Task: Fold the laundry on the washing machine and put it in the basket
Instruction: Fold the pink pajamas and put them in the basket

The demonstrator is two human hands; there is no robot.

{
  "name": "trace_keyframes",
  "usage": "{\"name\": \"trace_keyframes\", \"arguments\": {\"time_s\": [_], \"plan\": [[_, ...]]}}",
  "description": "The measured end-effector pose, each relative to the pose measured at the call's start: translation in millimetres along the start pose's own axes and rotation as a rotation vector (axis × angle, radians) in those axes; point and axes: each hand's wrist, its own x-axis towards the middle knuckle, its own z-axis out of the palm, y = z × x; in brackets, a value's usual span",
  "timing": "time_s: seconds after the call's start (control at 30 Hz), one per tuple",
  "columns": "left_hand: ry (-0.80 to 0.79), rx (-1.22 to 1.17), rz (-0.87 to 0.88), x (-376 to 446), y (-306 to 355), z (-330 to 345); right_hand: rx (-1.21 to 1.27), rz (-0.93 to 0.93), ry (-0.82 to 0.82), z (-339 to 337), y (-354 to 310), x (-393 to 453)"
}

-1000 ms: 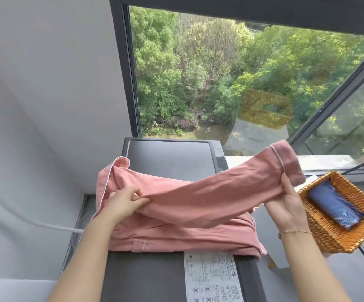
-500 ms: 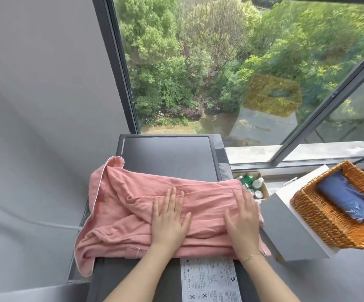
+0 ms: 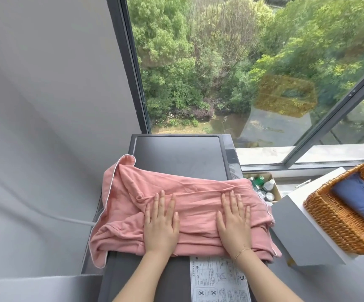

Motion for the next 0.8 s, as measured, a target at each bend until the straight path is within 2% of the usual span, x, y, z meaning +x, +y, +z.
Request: {"name": "trace_keyframes", "arguments": {"time_s": [0.03,0.1,0.2,0.3,0.33,0.37,0.43,0.5,0.57,0.63,0.7,0.8], "plan": [[0.015,0.005,0.009,-1,0,0,0.117,-0.027,0.014,-3,3,-2],[-0.011,0.008,0.000,1,1,-1,0.505,-0.004,0.048,-21,7,-10],[-0.053,0.058,-0.073,6,13,-12,0.966,0.354,0.190,-48,31,-30],[-0.165,-0.028,-0.126,12,37,-23,1.084,0.791,0.371,-50,78,-42],[-0.172,-0.047,-0.084,11,53,-25,1.131,0.948,0.351,-46,97,-48],[-0.164,-0.066,-0.016,9,69,-26,1.171,1.083,0.264,-40,112,-52],[-0.197,-0.115,0.104,4,109,-23,1.213,1.219,0.005,-22,139,-62],[-0.248,-0.141,0.179,2,131,-14,1.162,1.256,-0.251,0,139,-78],[-0.288,-0.130,0.206,4,155,2,1.048,1.159,-0.398,16,141,-86],[-0.297,-0.098,0.184,5,177,19,0.924,0.986,-0.532,16,134,-79],[-0.304,-0.086,0.133,6,192,32,0.911,0.925,-0.630,19,134,-60],[-0.320,-0.038,0.070,5,204,45,1.069,0.915,-0.675,23,141,-38]]}}
